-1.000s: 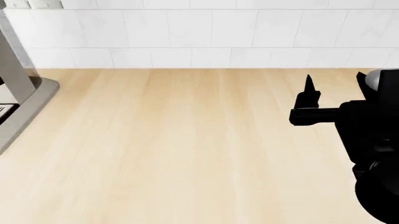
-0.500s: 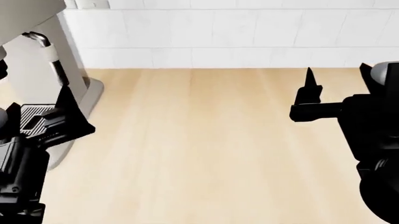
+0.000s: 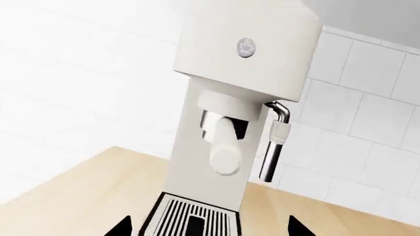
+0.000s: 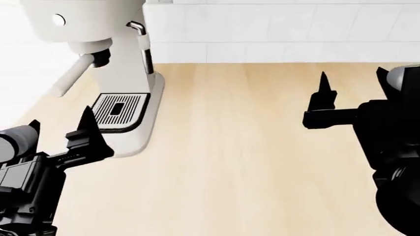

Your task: Pick and place the shaker into the drawer. Then close the cabinet.

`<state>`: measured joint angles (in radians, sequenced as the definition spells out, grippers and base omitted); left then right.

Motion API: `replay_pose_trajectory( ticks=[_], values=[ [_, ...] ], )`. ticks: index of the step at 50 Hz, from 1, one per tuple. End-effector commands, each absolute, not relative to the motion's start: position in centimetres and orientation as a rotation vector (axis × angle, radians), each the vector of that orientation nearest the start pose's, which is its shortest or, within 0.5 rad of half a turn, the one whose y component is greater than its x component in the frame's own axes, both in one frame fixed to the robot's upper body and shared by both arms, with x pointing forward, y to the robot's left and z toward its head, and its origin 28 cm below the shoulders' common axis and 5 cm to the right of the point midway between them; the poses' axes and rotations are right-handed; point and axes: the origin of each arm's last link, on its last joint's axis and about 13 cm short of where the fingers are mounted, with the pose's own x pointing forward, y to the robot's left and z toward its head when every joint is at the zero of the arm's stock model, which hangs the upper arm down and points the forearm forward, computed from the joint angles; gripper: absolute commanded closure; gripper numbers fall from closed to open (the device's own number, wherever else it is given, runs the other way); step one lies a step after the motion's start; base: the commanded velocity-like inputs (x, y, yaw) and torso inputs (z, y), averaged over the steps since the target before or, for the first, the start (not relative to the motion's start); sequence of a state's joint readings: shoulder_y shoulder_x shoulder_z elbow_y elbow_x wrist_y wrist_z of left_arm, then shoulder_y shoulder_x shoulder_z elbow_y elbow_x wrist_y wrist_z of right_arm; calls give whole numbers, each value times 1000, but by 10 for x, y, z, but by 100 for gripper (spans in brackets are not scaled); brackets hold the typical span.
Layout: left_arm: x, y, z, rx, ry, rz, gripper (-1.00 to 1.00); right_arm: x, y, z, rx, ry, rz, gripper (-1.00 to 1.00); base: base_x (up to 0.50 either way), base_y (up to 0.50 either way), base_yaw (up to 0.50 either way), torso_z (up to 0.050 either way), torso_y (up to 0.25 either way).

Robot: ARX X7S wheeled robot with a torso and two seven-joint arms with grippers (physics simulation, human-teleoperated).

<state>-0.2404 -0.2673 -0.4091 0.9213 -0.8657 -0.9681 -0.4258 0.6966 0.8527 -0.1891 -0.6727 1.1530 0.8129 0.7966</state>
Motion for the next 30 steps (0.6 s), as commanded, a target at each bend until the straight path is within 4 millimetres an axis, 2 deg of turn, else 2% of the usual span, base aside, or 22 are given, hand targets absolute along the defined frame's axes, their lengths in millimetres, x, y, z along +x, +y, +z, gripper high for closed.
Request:
replay_pose_trajectory(
  ticks=[1,16,30],
  values=[
    [179,251,190,-237,-197,86,-100,220,-155,245,-140,-163,-69,-100,-234,502,0,0,0],
    [179,250,189,-235,-194,83,-100,221,-155,244,-137,-165,-71,-100,-119,501,0,0,0],
    [178,251,190,-237,-195,85,-100,220,-154,245,-135,-172,-70,-100,-8,500,0,0,0]
  ],
)
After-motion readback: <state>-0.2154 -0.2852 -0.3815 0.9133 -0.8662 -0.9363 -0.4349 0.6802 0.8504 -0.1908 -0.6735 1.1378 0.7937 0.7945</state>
